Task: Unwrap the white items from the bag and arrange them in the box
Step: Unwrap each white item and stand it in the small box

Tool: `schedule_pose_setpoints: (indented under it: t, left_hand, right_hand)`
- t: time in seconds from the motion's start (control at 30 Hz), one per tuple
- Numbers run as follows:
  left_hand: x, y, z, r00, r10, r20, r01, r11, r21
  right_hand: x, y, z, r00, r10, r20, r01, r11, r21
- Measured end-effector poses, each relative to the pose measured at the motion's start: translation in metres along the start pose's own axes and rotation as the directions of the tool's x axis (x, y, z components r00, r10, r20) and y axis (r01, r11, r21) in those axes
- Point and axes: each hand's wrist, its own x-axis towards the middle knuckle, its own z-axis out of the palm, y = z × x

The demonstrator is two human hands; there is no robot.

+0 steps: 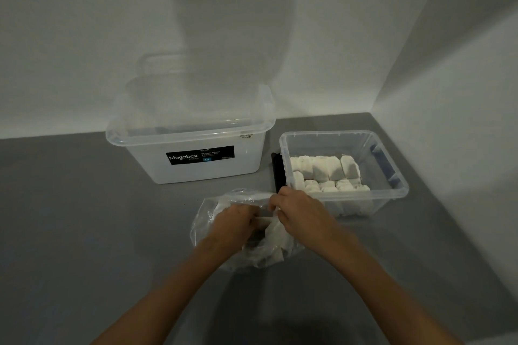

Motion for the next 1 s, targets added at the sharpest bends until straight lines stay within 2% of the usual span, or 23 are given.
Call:
schedule_pose_setpoints:
  t: [0.23,0.4,0.5,0.6,0.67,0.73,0.77,0.93,1.0]
  left_hand:
    - [-0.020,-0.009,-0.047,0.998,-0.053,-0.018,0.055,0.992,0.117]
    - [-0.032,-0.014,-0.089,0.987,-0.145,-0.070,0.141,0.988,-0.069]
    - [-0.033,-0.012,-0.103,0.981,-0.179,-0.078,0.147,0.940,-0.308]
    - [-0.026,-0.007,-0.107,0.974,-0.227,0.019,0.196,0.790,-0.582]
    - [-0.021,-0.002,-0.108,0.968,-0.238,0.078,0.222,0.671,-0.708]
    - [-0.017,0.003,-0.109,0.964,-0.245,0.107,0.234,0.581,-0.779]
    - [-0.016,0.005,-0.109,0.963,-0.244,0.111,0.233,0.555,-0.799]
    - [-0.010,0.013,-0.108,0.965,-0.247,0.090,0.209,0.515,-0.831]
    - [-0.009,0.015,-0.107,0.964,-0.248,0.092,0.206,0.487,-0.849]
  right_hand:
    - [0.001,0.003,0.001,1.000,0.003,-0.031,-0.001,0.999,0.045]
    - [0.003,0.003,0.000,0.987,0.076,-0.144,-0.033,0.959,0.282]
    - [0.006,-0.002,-0.005,0.960,0.171,-0.222,-0.044,0.874,0.483]
    - [0.012,-0.007,-0.013,0.944,0.232,-0.235,-0.040,0.785,0.618]
    - [0.016,-0.010,-0.017,0.941,0.286,-0.180,-0.063,0.673,0.737]
    - [0.018,-0.012,-0.021,0.938,0.326,-0.115,-0.092,0.556,0.826]
    - [0.019,-0.012,-0.022,0.934,0.338,-0.112,-0.092,0.531,0.842]
    - [0.018,-0.007,-0.028,0.905,0.408,-0.121,-0.051,0.386,0.921]
    - [0.016,-0.003,-0.032,0.900,0.417,-0.124,-0.040,0.363,0.931]
